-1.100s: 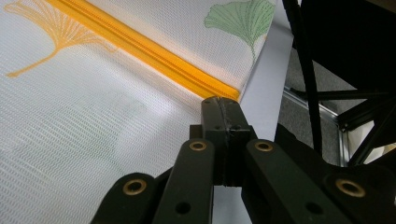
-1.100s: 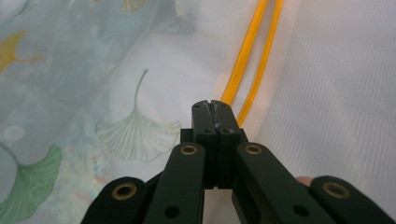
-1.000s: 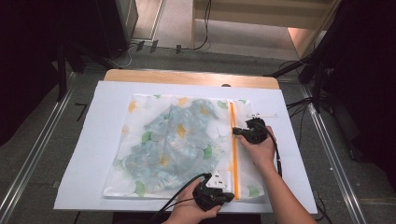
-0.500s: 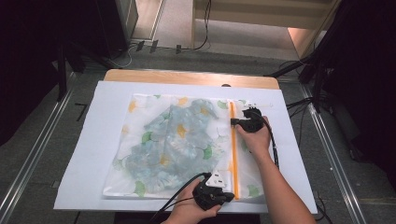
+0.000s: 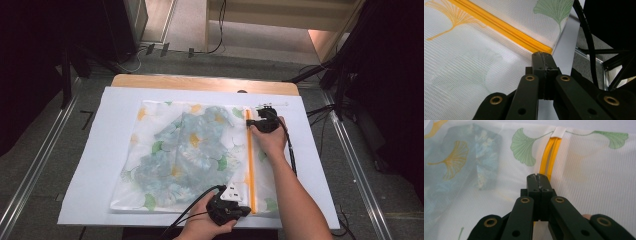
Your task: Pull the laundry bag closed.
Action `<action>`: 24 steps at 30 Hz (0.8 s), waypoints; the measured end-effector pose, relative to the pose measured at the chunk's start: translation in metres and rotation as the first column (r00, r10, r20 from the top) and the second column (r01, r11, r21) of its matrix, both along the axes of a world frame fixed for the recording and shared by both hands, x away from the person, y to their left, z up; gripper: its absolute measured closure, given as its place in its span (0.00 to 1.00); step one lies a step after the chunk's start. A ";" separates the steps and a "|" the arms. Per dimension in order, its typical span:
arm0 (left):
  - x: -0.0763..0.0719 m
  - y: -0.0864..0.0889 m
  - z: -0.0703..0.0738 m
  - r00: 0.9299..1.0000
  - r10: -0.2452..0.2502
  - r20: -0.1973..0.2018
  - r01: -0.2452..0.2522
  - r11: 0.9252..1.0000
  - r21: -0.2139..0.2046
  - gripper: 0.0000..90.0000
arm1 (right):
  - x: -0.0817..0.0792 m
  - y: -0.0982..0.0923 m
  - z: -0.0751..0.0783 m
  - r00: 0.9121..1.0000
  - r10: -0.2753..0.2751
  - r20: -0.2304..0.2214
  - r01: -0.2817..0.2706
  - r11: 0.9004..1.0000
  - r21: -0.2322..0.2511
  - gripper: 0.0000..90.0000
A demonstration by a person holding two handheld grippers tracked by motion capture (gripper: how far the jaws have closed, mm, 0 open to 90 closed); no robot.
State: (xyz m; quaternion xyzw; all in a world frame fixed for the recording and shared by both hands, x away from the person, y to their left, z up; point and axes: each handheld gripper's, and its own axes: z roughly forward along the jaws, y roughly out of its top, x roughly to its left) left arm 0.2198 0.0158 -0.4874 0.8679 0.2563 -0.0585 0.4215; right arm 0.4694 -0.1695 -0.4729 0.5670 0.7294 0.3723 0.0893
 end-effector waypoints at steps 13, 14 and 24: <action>0.001 0.000 0.000 1.000 -0.003 -0.010 0.003 1.000 0.000 1.00 | 0.033 0.007 0.002 0.998 -0.058 -0.011 0.058 0.998 -0.017 1.00; 0.002 0.000 0.000 1.000 -0.004 -0.011 0.004 1.000 0.002 1.00 | 0.035 0.008 0.003 0.997 -0.070 -0.019 0.070 0.998 -0.012 1.00; 0.001 0.000 0.000 1.000 -0.002 -0.010 0.002 1.000 -0.001 1.00 | 0.049 0.007 0.009 0.991 -0.130 0.035 0.130 0.991 0.001 1.00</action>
